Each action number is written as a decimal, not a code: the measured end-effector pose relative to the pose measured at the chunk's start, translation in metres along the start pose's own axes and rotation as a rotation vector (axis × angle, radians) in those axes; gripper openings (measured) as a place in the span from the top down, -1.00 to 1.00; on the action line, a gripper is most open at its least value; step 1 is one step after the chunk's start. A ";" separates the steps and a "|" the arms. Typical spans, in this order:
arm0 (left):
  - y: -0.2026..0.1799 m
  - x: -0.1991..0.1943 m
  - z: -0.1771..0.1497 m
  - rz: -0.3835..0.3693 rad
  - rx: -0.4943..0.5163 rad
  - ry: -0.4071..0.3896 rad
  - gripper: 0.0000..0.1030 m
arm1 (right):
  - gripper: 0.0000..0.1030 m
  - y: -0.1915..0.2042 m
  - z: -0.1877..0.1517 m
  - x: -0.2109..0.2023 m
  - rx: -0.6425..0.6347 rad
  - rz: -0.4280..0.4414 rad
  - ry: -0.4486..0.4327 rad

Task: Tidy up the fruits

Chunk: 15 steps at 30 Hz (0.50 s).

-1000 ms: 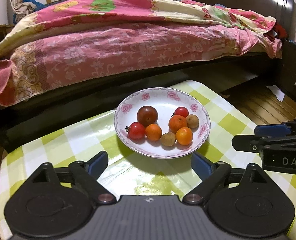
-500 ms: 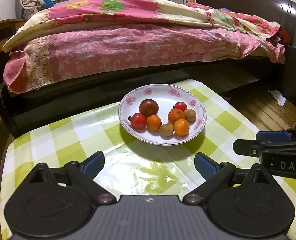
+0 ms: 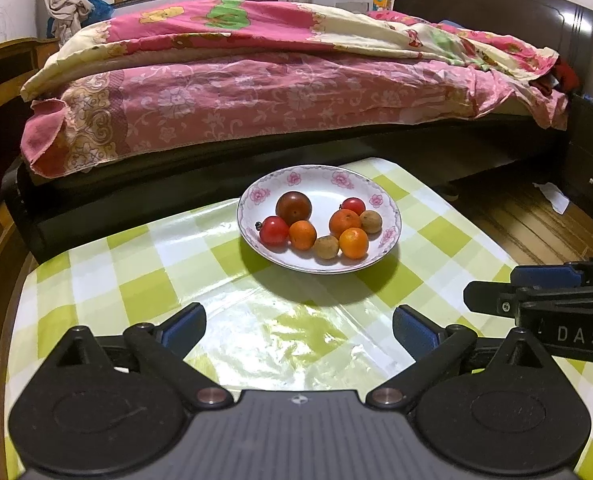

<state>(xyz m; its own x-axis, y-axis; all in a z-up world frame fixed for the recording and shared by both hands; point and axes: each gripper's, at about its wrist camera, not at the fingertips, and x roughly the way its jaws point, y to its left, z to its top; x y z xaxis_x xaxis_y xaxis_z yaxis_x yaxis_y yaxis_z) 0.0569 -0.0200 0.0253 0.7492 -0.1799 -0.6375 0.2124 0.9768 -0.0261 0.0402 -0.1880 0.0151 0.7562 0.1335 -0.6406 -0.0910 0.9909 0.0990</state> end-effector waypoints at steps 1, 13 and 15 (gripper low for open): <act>0.000 -0.002 -0.001 0.000 -0.002 -0.002 -1.00 | 0.07 0.000 -0.001 -0.002 0.001 -0.001 0.000; -0.005 -0.022 -0.014 0.014 -0.002 -0.009 -1.00 | 0.06 0.004 -0.014 -0.021 0.014 -0.003 -0.001; -0.005 -0.026 -0.016 0.017 0.000 -0.012 -1.00 | 0.06 0.005 -0.018 -0.025 0.015 -0.001 0.001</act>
<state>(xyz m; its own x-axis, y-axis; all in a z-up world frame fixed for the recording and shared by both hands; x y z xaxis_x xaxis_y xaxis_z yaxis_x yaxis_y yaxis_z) 0.0263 -0.0189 0.0293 0.7603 -0.1645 -0.6284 0.1993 0.9798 -0.0154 0.0097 -0.1856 0.0181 0.7557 0.1325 -0.6414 -0.0806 0.9907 0.1098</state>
